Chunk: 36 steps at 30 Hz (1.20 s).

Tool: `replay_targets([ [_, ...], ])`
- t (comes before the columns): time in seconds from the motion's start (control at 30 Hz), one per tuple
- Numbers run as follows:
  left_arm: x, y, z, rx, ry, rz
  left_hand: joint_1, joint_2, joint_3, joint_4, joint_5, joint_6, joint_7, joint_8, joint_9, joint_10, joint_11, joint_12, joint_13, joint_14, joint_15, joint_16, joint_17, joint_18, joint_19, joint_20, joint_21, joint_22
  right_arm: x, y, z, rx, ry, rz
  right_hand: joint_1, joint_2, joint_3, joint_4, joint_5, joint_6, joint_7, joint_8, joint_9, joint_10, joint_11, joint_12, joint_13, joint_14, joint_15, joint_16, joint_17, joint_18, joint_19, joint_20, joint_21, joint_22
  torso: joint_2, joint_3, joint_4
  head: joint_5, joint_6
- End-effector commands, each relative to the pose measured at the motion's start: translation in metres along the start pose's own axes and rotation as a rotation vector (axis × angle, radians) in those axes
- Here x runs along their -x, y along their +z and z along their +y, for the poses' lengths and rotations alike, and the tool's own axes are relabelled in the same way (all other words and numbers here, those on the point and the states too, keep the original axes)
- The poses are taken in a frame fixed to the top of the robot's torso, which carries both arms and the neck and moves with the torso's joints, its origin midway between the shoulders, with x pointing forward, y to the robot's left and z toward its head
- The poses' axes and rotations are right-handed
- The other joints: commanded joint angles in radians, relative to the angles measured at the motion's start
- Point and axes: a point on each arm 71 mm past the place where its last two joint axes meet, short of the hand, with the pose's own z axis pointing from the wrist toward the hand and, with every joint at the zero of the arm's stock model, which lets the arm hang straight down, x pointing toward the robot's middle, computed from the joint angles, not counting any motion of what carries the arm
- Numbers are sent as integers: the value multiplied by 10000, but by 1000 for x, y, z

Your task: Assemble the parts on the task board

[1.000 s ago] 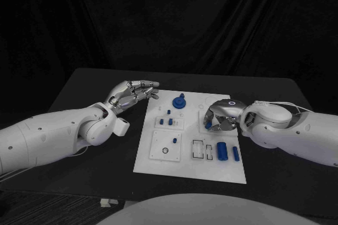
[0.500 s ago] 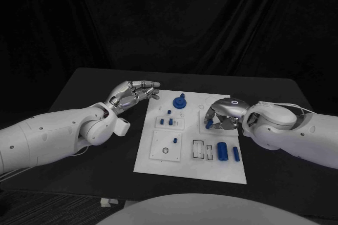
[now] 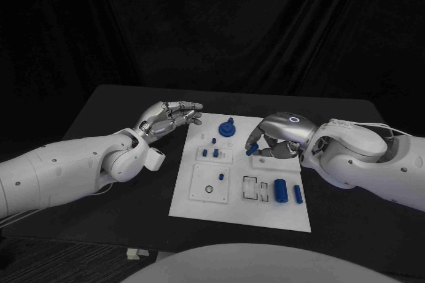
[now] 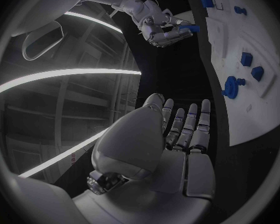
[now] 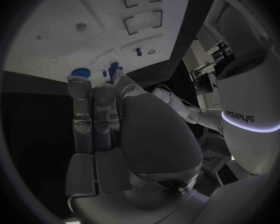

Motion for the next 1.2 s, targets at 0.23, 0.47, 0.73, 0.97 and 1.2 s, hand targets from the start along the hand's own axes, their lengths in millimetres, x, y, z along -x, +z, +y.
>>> replay_targets([
  [0.23,-5,3,-1,-195,-148,104,104,-35,188,-10,34,-54,-61,-37,-54,-28,-73,-144,5,-3,-19,-86,-13,-72,-3,0,28,-30,-18,27,48,1537,155,653,-268,-219,280,-34,366,-316,42,-325,-122,242,-121,-229,9,426,10,1080,1237,-355,253,-31,1257,1047,6,-3,-5,93,-2],
  [0.47,-7,4,0,-174,-181,156,96,-33,209,-8,34,-56,-56,-38,-56,-42,-93,-156,5,-4,-16,-89,-12,-73,-3,1,29,-32,-43,52,66,2191,-349,1110,-253,-296,410,-118,381,-249,38,-374,-129,332,-130,-280,27,494,6,1454,1632,-411,347,-34,1736,1123,38,16,-34,201,-2],
  [0.73,-9,6,0,-156,-216,219,89,-31,224,-6,33,-46,-41,-34,-55,-49,-105,-163,6,-4,-14,-91,-12,-74,-4,2,29,-34,-61,69,75,2363,-820,1573,-291,-350,467,-148,285,-193,28,-400,-129,398,-141,-307,37,472,3,1533,1701,-415,345,-35,1818,1127,30,12,83,127,-2],
  [0.97,-9,6,1,-132,-223,237,86,-26,238,-4,33,-36,-32,-29,-54,-54,-112,-168,6,-6,-13,-93,-12,-75,-5,2,29,-36,-67,74,77,2248,-1050,1819,-304,-389,496,-183,255,-135,10,-403,-122,480,-164,-299,53,460,-12,1592,1763,-417,340,-42,1879,1132,61,2,99,98,-2],
  [1.2,-9,7,1,-105,-233,259,84,-20,257,-5,35,-27,-25,-24,-53,-58,-113,-173,7,-8,-11,-96,-11,-76,-6,3,29,-37,-69,75,78,2209,-1107,1946,-303,-403,502,-193,258,-136,10,-410,-123,485,-164,-303,54,443,-14,1548,1705,-408,328,-43,1828,1122,51,-2,76,117,-2],
])
